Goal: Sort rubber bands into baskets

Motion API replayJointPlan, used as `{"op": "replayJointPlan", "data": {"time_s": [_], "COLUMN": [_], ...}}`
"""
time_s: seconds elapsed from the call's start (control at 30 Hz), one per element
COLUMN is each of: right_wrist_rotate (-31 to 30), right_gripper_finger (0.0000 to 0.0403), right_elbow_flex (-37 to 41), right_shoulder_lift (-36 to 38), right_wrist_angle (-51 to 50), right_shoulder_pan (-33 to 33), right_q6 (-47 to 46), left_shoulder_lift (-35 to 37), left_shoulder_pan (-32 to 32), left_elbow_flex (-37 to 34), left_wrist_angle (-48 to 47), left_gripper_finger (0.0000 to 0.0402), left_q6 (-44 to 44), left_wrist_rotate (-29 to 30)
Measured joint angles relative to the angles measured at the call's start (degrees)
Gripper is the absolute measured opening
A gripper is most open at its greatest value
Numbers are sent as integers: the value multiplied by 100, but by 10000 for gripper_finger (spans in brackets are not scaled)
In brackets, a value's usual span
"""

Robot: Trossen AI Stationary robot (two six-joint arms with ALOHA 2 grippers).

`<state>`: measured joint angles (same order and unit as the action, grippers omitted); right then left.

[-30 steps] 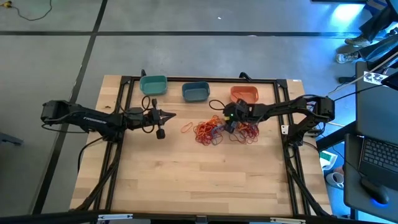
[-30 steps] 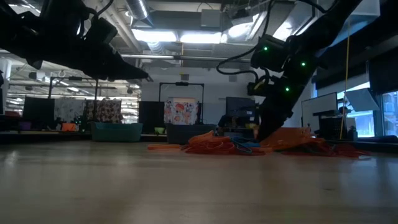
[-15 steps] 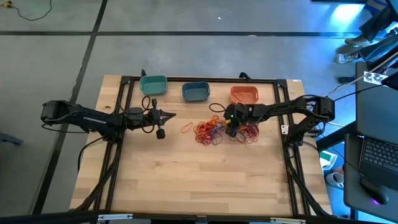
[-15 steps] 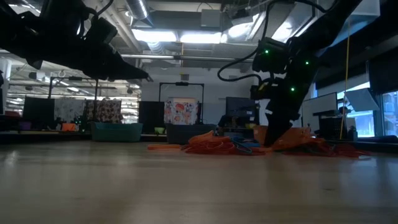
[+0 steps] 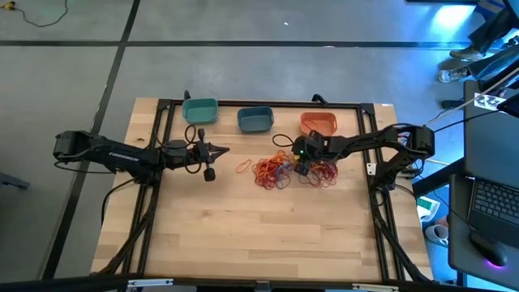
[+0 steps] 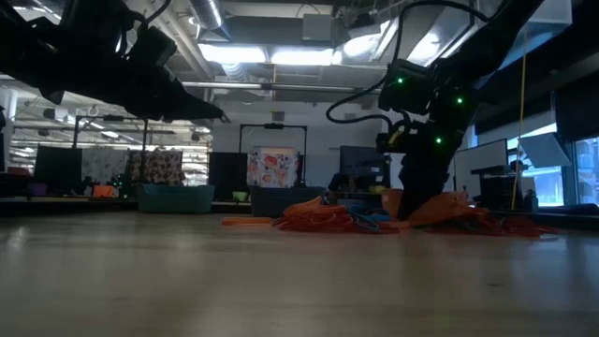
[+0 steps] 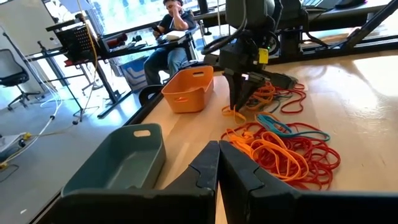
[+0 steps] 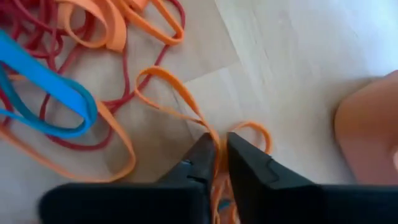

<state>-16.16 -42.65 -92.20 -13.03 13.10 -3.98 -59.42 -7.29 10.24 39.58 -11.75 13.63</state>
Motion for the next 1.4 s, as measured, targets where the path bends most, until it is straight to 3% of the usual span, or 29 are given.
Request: {"op": "replayJointPlan", "data": {"time_s": [0.1,0.63,1.0,1.4], "right_wrist_rotate": [-135,-1092,-1255,-1354], "right_gripper_finger": [7,9,10,4], "right_elbow_flex": [0,-2,-2,-2], "right_shoulder_lift": [0,316,1317,2000], "right_wrist_angle": [162,601,471,-97], "right_shoulder_pan": [-2,-160,-93,964], "right_q6": [124,141,92,-153], "left_shoulder_lift": [0,0,0,0], "left_shoulder_pan": [0,0,0,2], "left_elbow_flex": [0,0,0,0], "left_wrist_angle": [2,-20,-6,4], "left_gripper_finger": [5,5,5,5], "left_q6": [-14,-18,-17,20], "left_wrist_rotate": [0,2,0,2]}}
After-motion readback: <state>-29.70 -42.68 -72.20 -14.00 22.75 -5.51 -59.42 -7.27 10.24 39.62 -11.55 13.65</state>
